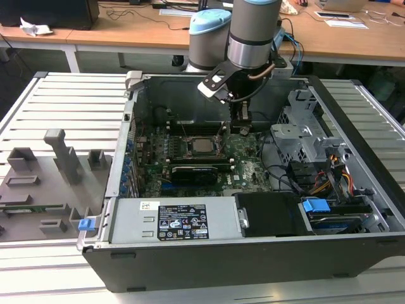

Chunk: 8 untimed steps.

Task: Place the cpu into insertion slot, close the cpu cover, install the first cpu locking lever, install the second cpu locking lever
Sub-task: 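Close the cpu cover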

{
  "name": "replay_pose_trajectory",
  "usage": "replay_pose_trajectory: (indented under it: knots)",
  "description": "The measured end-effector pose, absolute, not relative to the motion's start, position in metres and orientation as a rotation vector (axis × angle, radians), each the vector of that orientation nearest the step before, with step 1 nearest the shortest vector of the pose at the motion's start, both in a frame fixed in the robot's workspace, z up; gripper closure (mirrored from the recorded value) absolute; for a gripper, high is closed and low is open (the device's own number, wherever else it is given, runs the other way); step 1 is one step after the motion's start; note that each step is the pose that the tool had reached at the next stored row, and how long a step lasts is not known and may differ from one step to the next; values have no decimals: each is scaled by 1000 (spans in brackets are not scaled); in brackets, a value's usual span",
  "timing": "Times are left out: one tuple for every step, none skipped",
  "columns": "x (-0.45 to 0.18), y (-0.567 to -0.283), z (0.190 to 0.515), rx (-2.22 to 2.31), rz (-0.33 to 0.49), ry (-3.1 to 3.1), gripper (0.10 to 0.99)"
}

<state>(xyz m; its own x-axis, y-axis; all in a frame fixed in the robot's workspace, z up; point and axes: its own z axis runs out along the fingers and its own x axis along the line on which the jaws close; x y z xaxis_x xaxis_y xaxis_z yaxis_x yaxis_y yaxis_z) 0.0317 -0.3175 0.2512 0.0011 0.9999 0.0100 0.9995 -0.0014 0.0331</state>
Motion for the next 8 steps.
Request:
replay_pose_trajectory:
  knots:
    - [32,-318,251,2211,48,2208,980]
    - [32,-318,251,2211,48,2208,980]
    - [31,-318,251,2211,48,2208,980]
    - [31,-318,251,2211,48,2208,980]
    - [31,-318,251,2211,48,2208,980]
    - [31,-318,251,2211,48,2208,980]
    - [30,-318,251,2211,48,2208,980]
    - [30,-318,251,2211,48,2208,980]
